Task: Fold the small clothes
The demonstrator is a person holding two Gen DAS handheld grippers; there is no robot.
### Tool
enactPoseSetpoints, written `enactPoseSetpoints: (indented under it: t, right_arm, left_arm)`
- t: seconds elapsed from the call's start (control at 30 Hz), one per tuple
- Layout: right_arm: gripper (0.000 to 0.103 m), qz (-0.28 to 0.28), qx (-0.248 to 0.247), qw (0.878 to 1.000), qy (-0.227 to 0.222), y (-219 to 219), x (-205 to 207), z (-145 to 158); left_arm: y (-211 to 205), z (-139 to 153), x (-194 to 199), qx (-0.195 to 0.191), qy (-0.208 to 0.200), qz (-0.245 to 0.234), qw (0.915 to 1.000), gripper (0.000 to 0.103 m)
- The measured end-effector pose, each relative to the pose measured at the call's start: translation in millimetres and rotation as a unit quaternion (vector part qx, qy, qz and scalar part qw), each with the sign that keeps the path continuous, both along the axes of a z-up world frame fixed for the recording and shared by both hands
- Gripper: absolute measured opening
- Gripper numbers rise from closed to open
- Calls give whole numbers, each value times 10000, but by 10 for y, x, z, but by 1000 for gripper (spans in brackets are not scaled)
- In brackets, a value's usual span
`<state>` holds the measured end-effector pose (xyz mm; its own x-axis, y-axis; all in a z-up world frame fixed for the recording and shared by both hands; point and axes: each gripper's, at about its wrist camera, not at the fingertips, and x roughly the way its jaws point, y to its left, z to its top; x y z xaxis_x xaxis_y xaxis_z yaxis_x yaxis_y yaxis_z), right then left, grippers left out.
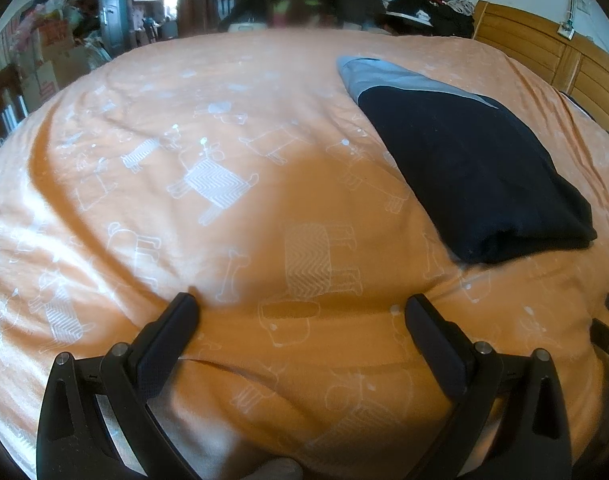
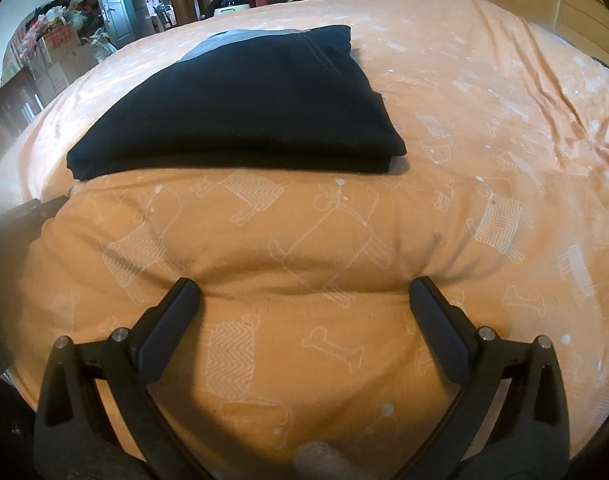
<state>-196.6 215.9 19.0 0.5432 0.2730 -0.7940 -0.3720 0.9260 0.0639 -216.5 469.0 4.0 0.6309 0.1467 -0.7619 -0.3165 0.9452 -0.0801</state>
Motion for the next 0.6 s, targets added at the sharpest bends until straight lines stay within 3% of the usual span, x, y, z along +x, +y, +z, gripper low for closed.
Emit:
enactPoseSetpoints:
  t: [0.6]
  right_arm:
    - [103,-73,-28,10000,-59,-1,5,3]
  left_arm:
    - [13,12,-9,-66,-57,9,10000,103]
